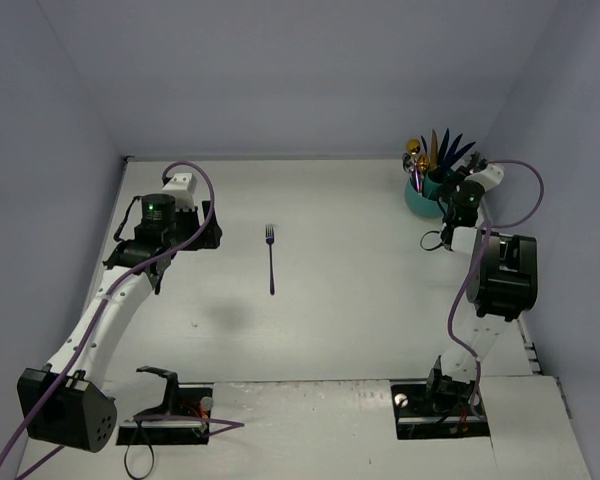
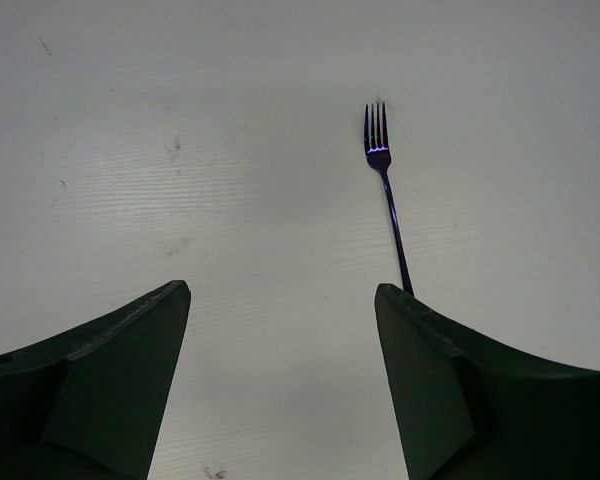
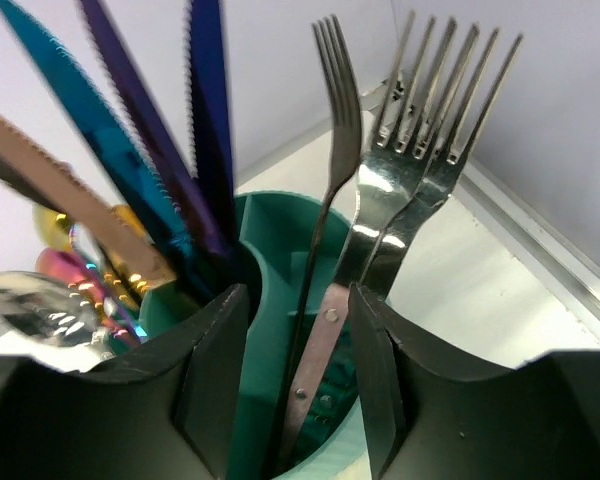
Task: Sort the eating utensils into containers
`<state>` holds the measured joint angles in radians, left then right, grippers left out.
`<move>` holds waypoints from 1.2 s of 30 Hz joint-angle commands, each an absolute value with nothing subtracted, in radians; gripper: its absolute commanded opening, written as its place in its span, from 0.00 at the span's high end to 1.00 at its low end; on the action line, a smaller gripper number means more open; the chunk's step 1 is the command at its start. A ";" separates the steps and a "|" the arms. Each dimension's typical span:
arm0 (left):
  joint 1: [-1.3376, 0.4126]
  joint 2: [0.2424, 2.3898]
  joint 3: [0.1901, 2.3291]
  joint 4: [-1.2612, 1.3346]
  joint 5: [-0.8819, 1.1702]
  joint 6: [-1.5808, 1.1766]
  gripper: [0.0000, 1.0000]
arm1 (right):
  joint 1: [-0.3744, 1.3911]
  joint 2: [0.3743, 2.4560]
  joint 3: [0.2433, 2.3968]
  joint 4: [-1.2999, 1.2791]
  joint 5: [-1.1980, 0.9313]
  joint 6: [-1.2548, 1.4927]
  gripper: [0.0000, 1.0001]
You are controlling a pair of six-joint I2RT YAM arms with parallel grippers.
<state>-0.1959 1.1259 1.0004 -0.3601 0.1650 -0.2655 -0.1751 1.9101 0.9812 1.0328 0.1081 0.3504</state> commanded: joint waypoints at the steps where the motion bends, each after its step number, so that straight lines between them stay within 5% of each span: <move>1: -0.190 1.120 1.023 -0.301 0.181 -0.275 0.28 | -0.155 1.723 0.983 0.984 0.085 0.313 0.54; 7: -0.188 1.116 1.028 -0.306 0.184 -0.280 0.28 | -0.054 1.525 1.008 0.721 0.130 0.202 0.39; 18: -0.163 1.094 1.025 -0.307 0.195 -0.298 0.28 | 0.347 1.390 1.112 0.096 0.222 0.266 0.37; 25: -0.185 1.146 1.027 -0.323 0.219 -0.373 0.28 | 0.440 1.322 1.015 0.037 0.191 0.384 0.37; 36: -0.490 1.469 1.151 -0.390 -0.034 -0.533 0.29 | 0.430 1.087 0.809 -0.032 0.147 0.444 0.35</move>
